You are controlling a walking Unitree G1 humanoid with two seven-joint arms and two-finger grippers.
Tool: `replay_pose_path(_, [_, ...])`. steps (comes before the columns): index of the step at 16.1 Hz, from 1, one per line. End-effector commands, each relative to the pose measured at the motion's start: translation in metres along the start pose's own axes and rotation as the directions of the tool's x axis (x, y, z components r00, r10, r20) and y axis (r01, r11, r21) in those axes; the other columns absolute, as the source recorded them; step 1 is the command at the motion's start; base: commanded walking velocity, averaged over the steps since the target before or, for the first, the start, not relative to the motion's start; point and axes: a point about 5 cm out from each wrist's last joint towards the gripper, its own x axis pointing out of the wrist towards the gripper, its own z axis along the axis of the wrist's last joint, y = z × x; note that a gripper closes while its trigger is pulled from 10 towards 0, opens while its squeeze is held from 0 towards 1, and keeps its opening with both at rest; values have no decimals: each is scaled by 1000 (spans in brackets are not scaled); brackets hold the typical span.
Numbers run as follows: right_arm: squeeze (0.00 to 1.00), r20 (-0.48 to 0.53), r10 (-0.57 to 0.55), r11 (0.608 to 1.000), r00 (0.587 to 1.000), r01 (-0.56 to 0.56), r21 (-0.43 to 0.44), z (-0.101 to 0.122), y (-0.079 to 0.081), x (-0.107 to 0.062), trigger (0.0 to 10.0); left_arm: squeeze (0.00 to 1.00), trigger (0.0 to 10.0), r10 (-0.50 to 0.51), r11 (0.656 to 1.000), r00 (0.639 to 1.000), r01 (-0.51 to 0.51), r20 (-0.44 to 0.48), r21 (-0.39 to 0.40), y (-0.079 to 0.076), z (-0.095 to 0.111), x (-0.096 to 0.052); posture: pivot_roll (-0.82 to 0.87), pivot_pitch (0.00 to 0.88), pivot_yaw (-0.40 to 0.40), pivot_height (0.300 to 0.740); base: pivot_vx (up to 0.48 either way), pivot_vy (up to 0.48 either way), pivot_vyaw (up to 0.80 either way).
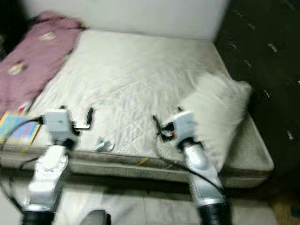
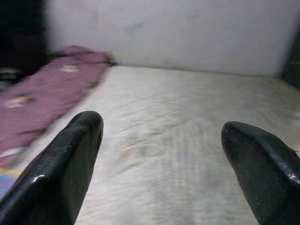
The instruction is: Clean up the room
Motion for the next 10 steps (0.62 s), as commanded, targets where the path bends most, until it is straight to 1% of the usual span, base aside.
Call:
replay_pose_path(1, [0, 0, -19, 1000, 1000, 19, -15, 0, -7, -2, 10000, 0, 10000, -26, 1000, 1000, 26, 8, -12, -6, 2, 1, 35, 0, -77, 740, 0, 0, 800])
replay_pose_path(2, [0, 3, -15, 1000, 1000, 15, -12, 0, -6, -3, 10000, 0, 10000, -27, 1000, 1000, 27, 8, -12, -6, 2, 1, 37, 0, -78, 740, 0, 0, 800])
replay_pose_path(4, [0, 3, -16, 1000, 1000, 16, 9, -1, -7, -4, 10000, 0, 10000, -17, 1000, 1000, 17, 4, -8, -6, 1, -1, 41, 0, -80, 740, 0, 0, 0])
replay_pose_path(5, [0, 6, -21, 1000, 1000, 21, 8, -1, -7, -4, 10000, 0, 10000, -21, 999, 1000, 21, 0, -26, -5, 0, -2, 40, 0, -79, 740, 0, 0, 0])
replay_pose_path(7, [0, 21, -53, 998, 998, 53, 22, 1, -10, -3, 10000, 0, 10000, -21, 999, 1000, 20, -13, -44, -3, -3, -4, 40, 0, -76, 740, 0, 0, 0])
replay_pose_path(8, [0, 25, -91, 995, 996, 90, 40, 2, -14, -2, 10000, 0, 10000, -12, 999, 1000, 11, -18, -49, -1, -4, -4, 40, 0, -76, 740, 0, 0, 0])
replay_pose_path(9, [0, 18, -106, 994, 994, 106, 33, 1, -15, -2, 10000, 0, 10000, -19, 998, 1000, 18, -17, -54, -2, -4, -3, 42, 0, -72, 740, 0, 0, 0])
replay_pose_path(10, [0, 6, -124, 992, 992, 124, 38, 0, -16, -2, 10000, 0, 10000, -30, 998, 999, 29, -16, -59, -3, -3, -3, 42, 0, -71, 740, 0, 0, -800])
